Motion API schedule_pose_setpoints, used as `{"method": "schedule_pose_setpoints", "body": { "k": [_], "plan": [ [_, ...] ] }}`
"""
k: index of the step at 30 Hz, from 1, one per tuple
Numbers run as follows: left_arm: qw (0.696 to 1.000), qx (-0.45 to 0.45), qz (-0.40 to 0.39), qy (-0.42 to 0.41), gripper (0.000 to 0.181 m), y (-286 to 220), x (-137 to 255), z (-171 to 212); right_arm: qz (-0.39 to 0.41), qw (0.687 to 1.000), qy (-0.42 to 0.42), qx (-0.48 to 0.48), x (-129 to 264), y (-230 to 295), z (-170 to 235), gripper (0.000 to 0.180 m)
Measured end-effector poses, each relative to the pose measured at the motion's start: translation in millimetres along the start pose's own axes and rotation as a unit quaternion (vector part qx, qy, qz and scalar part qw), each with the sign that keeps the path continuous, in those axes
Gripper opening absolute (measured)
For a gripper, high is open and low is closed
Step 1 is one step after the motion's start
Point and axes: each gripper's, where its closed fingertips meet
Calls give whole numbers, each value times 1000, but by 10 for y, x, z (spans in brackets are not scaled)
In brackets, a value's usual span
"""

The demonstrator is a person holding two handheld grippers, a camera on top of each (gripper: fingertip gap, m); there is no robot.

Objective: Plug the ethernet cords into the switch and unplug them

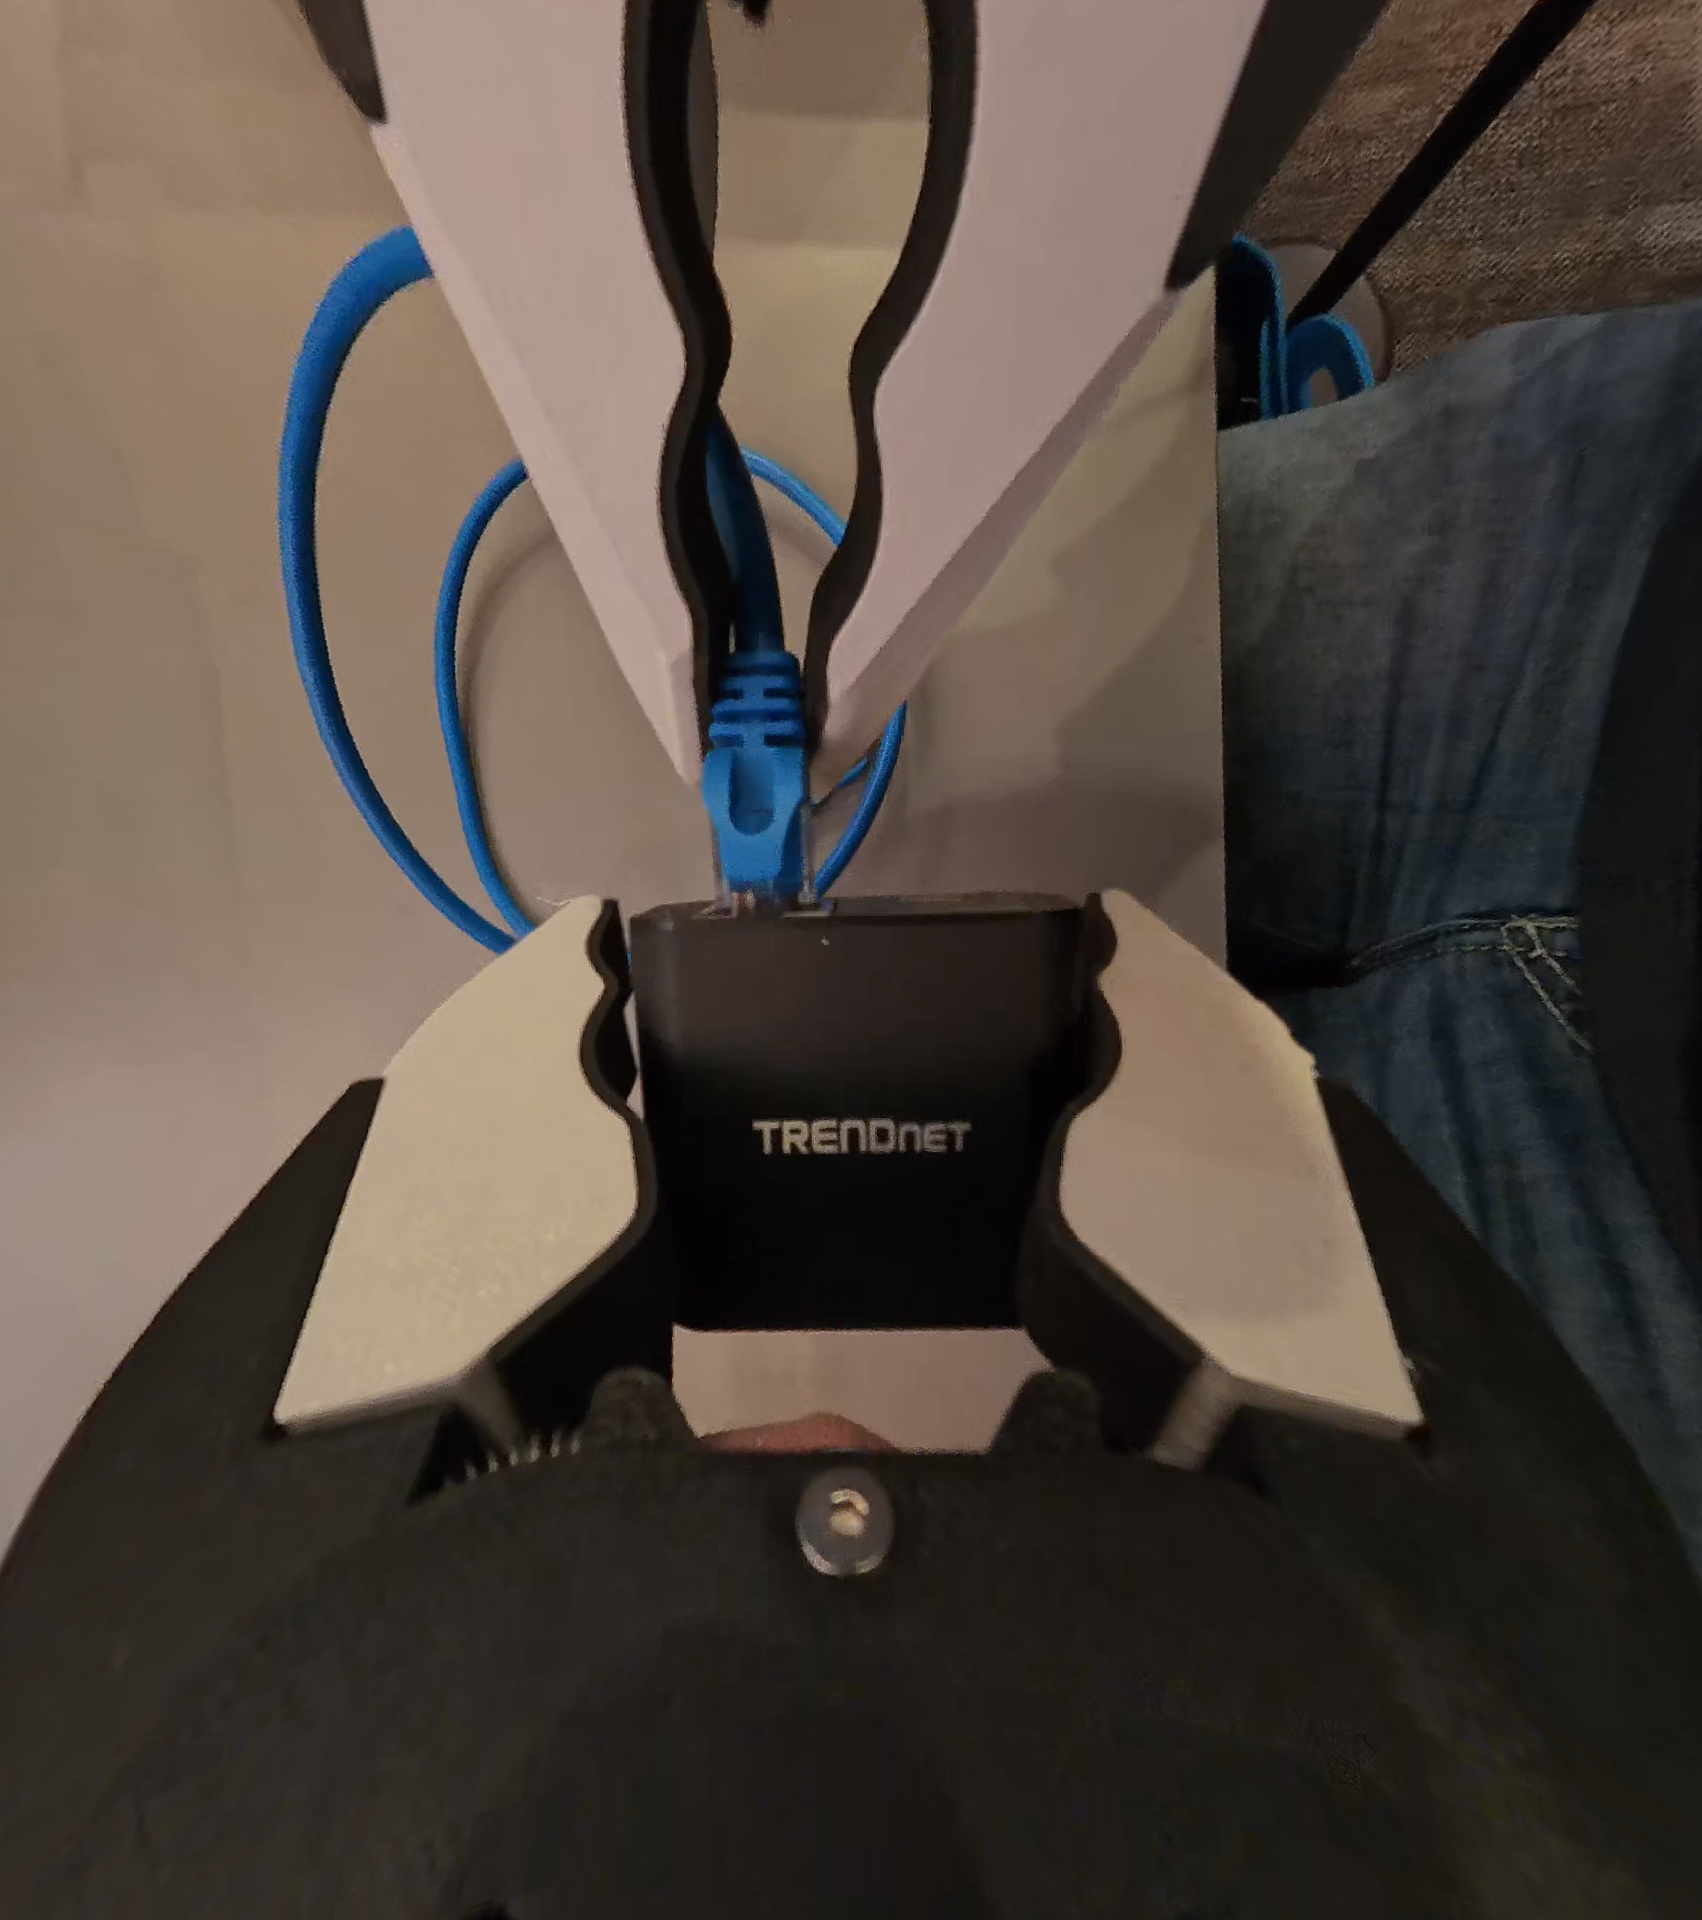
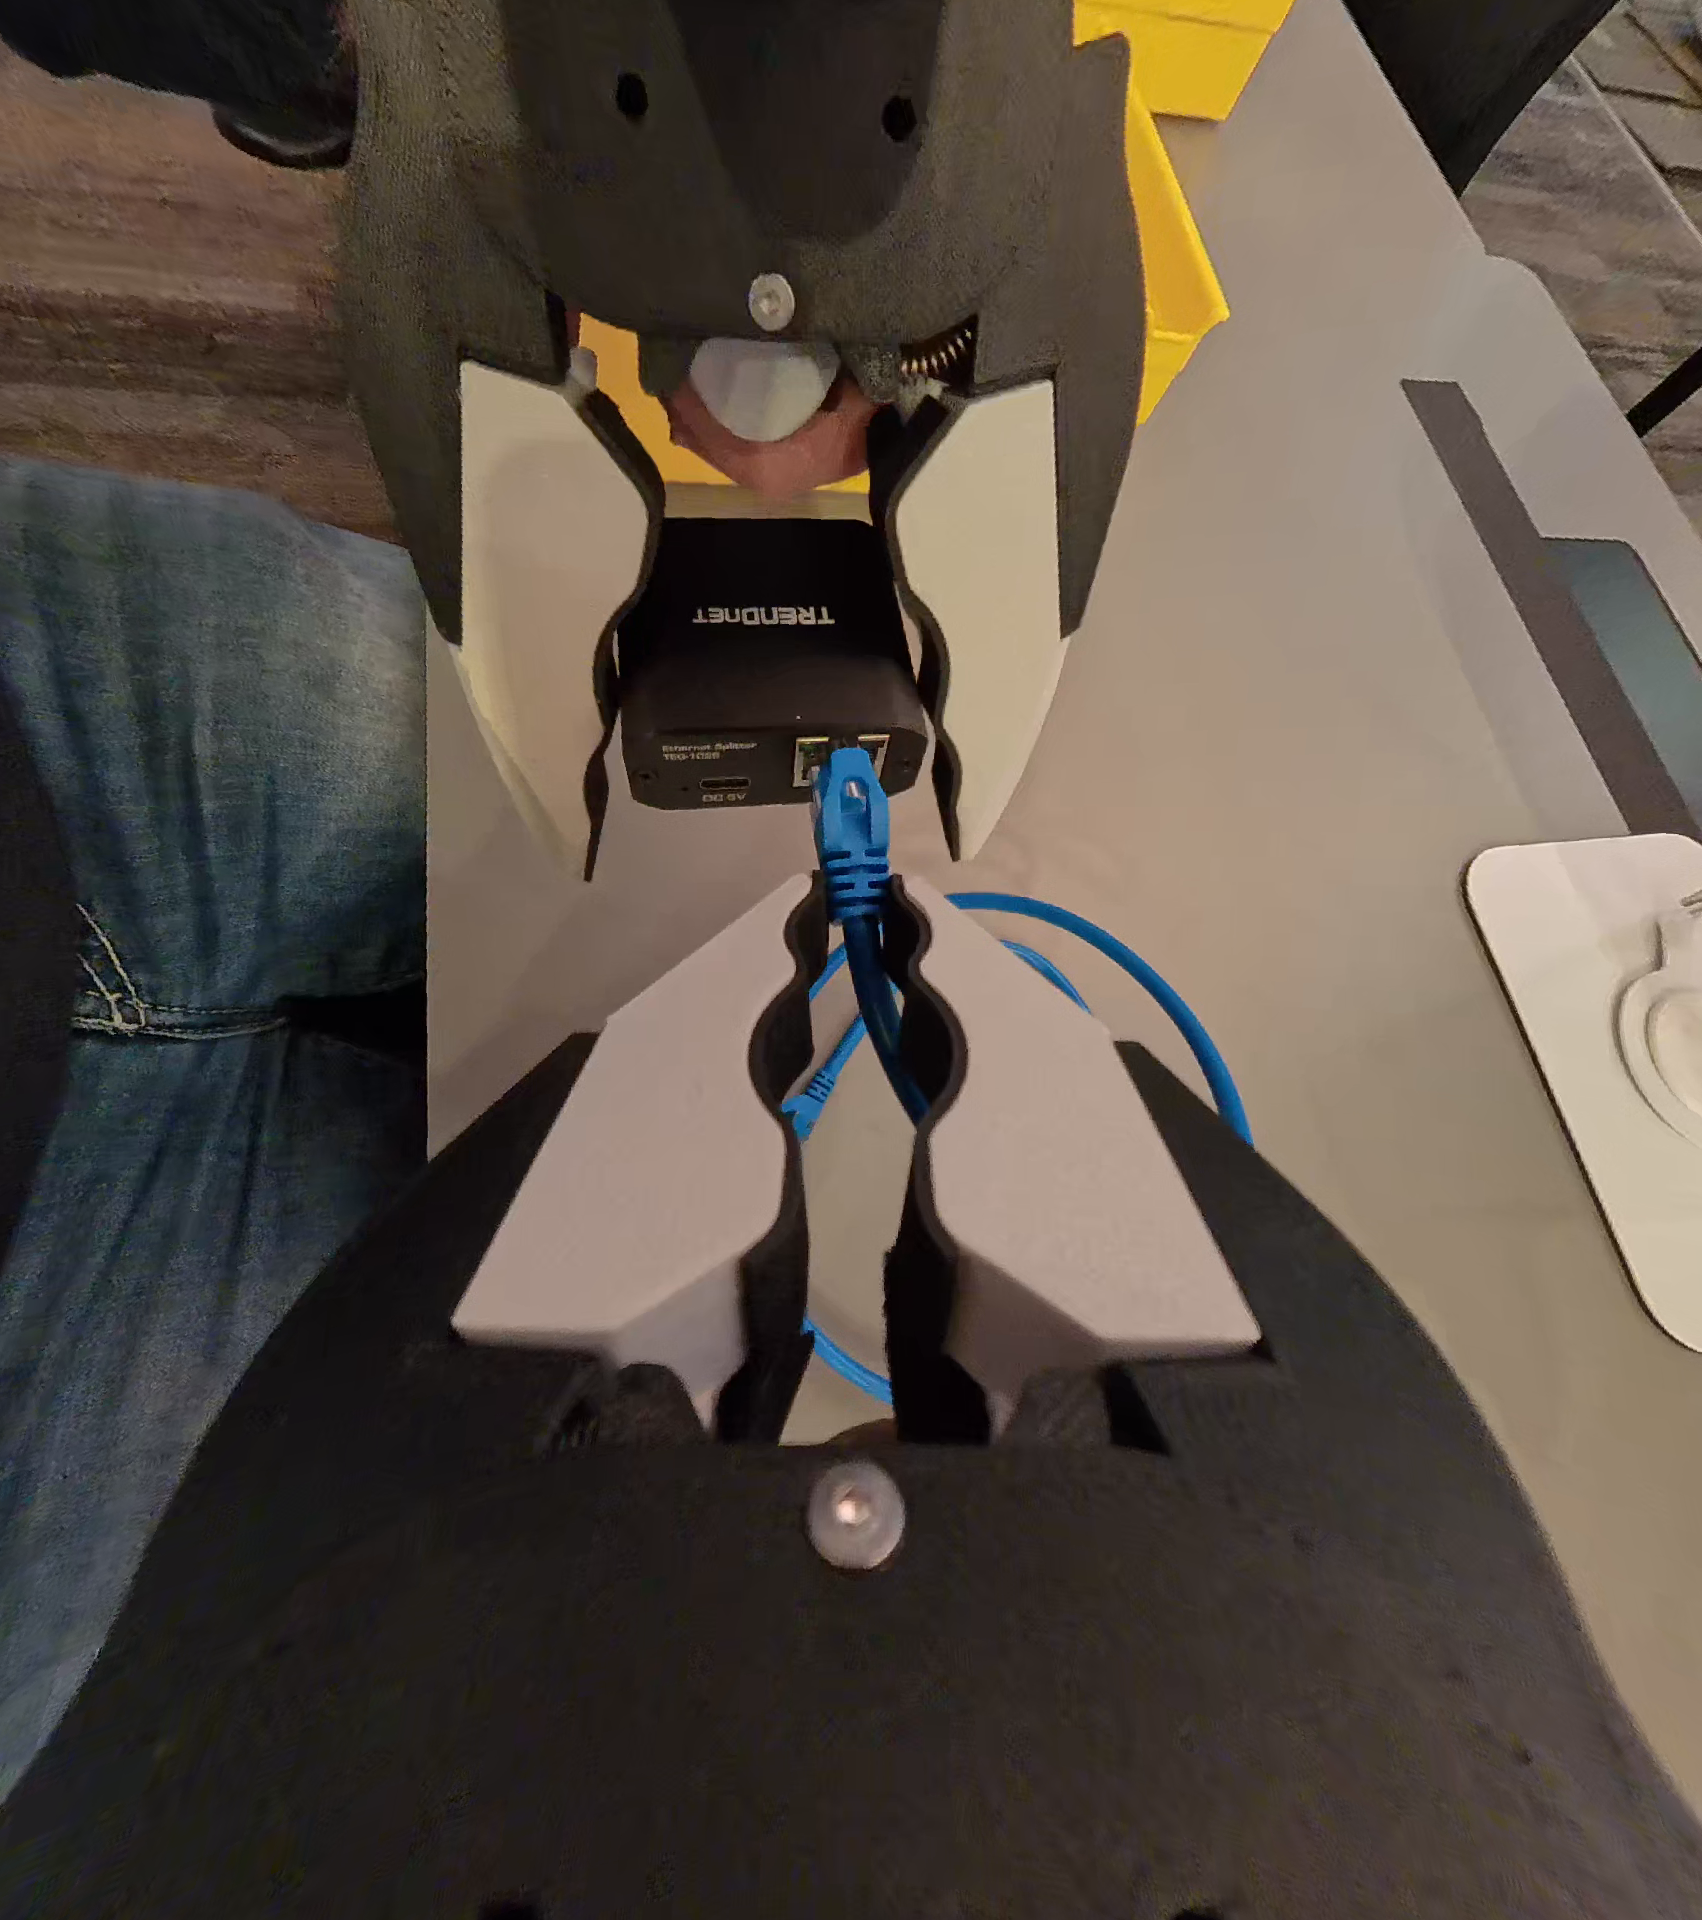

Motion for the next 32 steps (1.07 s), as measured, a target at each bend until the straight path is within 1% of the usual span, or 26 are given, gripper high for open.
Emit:
{"method": "schedule_pose_setpoints", "body": {
  "k": [1, 3, 8, 12, 13, 14, 18, 21, 24, 27, 29, 31, 32],
  "plan": [
    [1000, -2, 3, 4, 81, -10, -8, 1, 3, 1000, 3, 3, -1, 1, 6, 8],
    [1000, -1, 14, 9, 76, -41, -19, -7, 4, 1000, 4, 4, 7, 6, 8, 8],
    [999, -12, 10, 29, 75, -22, -39, 18, 8, 1000, 4, 4, 8, -5, 23, 8],
    [1000, 11, 17, 16, 75, -14, -25, 3, 5, 1000, -22, -7, 24, -24, -19, 10],
    [1000, 16, 16, 16, 75, -3, -26, 15, 1, 999, -36, -19, 53, -35, -59, 17],
    [1000, 23, 15, 11, 75, 10, -24, 18, 11, 998, -46, -28, 88, -79, -86, 29],
    [999, 44, 23, -3, 75, 33, -2, 45, 12, 996, -85, -18, 214, -74, -137, 13],
    [998, 49, 25, -6, 75, 59, 23, 62, 28, 991, -132, 14, 285, -60, -197, 0],
    [999, 48, 24, -4, 75, 60, 36, 82, 12, 988, -152, 19, 295, 49, -186, 0],
    [999, 41, 7, 15, 75, 54, 27, 148, 40, 989, -141, 21, 227, 35, -123, 0],
    [999, 43, -2, 21, 75, 34, 25, 178, 3, 995, -96, -18, 186, 123, 20, 0],
    [999, 47, -16, 19, 75, 26, 31, 177, -27, 993, -103, -48, 267, 161, 56, 0],
    [998, 47, -23, 23, 75, 18, 28, 191, -24, 990, -121, -65, 330, 110, 34, 0]
  ]
}}
Point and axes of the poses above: each gripper's, where its closed fingertips meet, x back along the fingers, z out of its underside, y = z × x across the jaws, and after that the axes turned 15 degrees about -x, right-handed
